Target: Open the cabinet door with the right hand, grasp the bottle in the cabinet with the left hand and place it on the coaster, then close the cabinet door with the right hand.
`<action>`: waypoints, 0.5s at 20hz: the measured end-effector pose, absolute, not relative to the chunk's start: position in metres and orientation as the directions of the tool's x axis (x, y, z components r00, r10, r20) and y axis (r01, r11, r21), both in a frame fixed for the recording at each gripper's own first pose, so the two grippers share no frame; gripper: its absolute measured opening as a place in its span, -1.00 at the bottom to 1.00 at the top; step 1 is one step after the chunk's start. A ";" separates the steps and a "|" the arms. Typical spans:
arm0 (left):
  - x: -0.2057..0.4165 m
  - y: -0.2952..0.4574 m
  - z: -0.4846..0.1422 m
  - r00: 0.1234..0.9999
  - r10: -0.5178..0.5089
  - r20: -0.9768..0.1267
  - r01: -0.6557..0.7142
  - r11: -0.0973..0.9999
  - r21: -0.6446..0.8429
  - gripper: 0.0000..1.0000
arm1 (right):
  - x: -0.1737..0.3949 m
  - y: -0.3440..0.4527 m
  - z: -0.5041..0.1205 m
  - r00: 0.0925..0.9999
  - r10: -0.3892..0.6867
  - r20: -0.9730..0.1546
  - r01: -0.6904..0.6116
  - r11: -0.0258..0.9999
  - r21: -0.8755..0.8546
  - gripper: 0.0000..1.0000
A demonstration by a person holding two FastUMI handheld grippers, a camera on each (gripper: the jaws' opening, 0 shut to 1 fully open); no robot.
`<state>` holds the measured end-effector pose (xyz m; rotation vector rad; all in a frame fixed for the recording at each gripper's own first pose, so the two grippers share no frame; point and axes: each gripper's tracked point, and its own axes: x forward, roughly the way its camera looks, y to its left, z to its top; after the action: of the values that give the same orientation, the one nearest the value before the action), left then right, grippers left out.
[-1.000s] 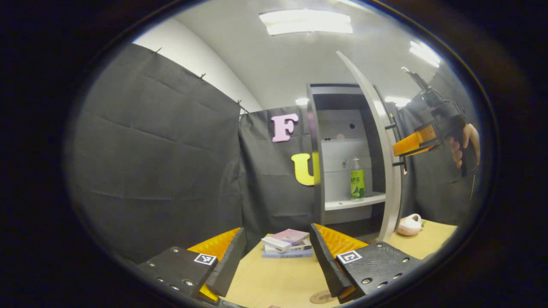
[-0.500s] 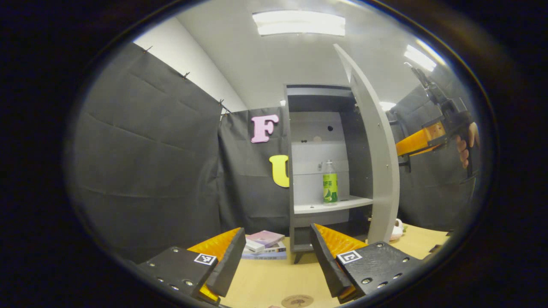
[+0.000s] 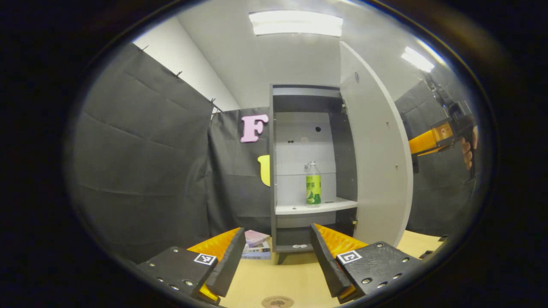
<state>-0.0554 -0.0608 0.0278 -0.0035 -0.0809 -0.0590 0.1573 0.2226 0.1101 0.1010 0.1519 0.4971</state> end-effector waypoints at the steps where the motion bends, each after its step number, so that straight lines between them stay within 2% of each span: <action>1: -0.056 -0.064 0.029 0.995 -0.061 0.081 0.062 0.998 0.001 0.82 | 0.158 0.220 0.110 0.871 0.477 -0.120 -0.462 0.877 0.132 -0.60; 3: -0.056 -0.081 0.028 0.994 -0.079 0.081 0.080 0.997 0.002 0.82 | 0.159 0.215 0.110 0.876 0.469 -0.116 -0.454 0.881 0.132 -0.61; 4: -0.055 -0.088 0.028 0.993 -0.086 0.082 0.086 0.996 0.006 0.72 | 0.159 0.212 0.110 0.877 0.466 -0.116 -0.451 0.882 0.134 -0.61; 5: -0.057 -0.094 0.030 0.993 -0.089 0.083 0.088 0.996 0.014 0.82 | 0.159 0.210 0.110 0.878 0.464 -0.115 -0.449 0.883 0.135 -0.62; 10: -0.063 -0.118 0.030 0.993 -0.089 0.077 0.088 0.996 0.024 0.82 | 0.162 0.198 0.109 0.894 0.437 -0.102 -0.424 0.897 0.125 -0.62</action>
<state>-0.0628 -0.1178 0.0304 0.0208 -0.0786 -0.0885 0.1624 0.1977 0.1090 0.1006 0.1286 0.4469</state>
